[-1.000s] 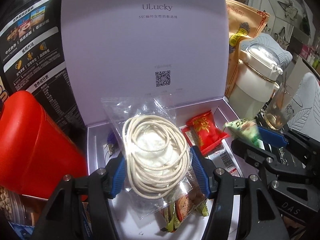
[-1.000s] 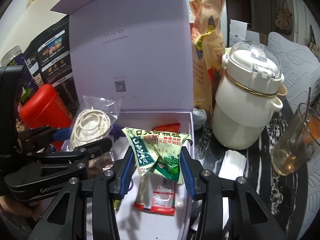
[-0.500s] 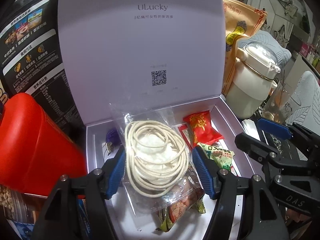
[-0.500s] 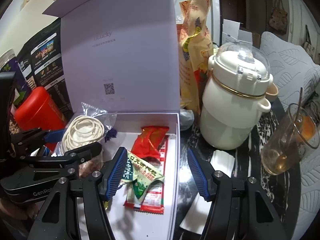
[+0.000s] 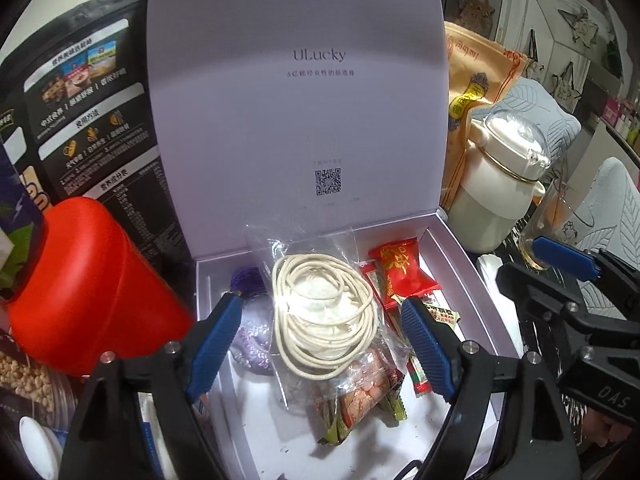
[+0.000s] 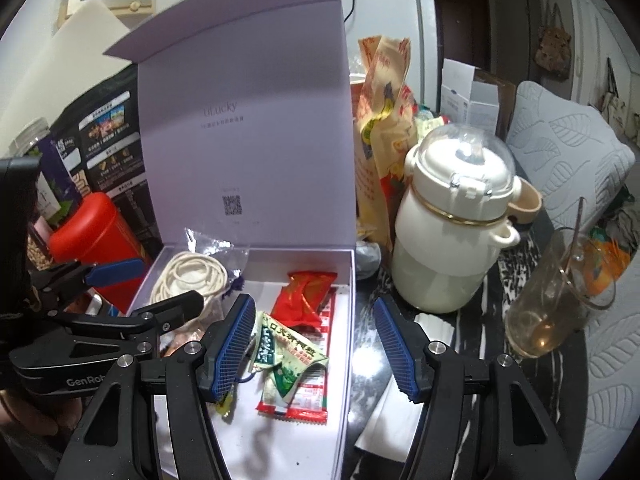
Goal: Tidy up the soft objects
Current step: 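Withdraw both grippers from the box back over the table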
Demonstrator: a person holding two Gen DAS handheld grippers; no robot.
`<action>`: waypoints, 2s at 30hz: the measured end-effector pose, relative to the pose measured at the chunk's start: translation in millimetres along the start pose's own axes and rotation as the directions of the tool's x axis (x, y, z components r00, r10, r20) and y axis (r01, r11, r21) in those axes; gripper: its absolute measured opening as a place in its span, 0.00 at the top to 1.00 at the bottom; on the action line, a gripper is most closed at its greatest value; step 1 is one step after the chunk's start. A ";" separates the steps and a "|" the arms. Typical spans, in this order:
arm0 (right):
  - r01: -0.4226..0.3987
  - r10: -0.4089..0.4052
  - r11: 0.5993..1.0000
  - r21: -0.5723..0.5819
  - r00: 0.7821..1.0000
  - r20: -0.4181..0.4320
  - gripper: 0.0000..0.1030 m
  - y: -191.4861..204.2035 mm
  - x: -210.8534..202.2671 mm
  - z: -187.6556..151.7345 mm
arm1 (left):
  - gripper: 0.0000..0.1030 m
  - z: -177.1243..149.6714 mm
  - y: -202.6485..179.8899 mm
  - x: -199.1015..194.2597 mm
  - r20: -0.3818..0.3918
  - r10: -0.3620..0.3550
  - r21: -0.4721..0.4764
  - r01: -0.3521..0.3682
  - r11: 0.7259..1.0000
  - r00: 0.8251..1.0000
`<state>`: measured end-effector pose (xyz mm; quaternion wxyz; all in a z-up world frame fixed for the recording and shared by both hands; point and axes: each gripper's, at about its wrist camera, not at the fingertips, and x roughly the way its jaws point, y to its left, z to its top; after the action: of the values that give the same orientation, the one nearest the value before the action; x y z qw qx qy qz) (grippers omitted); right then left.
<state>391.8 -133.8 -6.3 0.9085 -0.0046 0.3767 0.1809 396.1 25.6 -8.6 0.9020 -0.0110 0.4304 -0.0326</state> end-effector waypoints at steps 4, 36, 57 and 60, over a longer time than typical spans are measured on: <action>0.014 -0.014 1.000 -0.004 1.000 0.027 0.39 0.6 -11.7 1.7 | 0.20 -1.1 0.7 -12.9 0.029 0.014 0.005 -0.015 1.000 0.999; -0.007 0.027 0.997 -0.079 0.967 0.254 0.35 58.9 -175.1 -21.6 | 0.20 -46.7 0.0 -181.3 0.274 0.053 -0.018 -0.050 0.999 0.960; -0.070 0.083 0.996 -0.055 0.956 0.281 0.25 81.8 -251.7 -107.2 | 0.01 -122.1 -17.4 -252.5 0.338 0.025 0.018 -0.033 0.999 0.941; -0.064 0.073 0.997 -0.043 0.958 0.276 0.25 83.6 -255.4 -122.9 | 0.01 -134.9 -20.0 -253.7 0.328 0.018 0.026 -0.028 0.999 0.945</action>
<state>113.9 -156.5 91.6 0.9453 0.0183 0.2424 0.2174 131.0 24.1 104.3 0.9613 0.0023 0.2741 -0.0262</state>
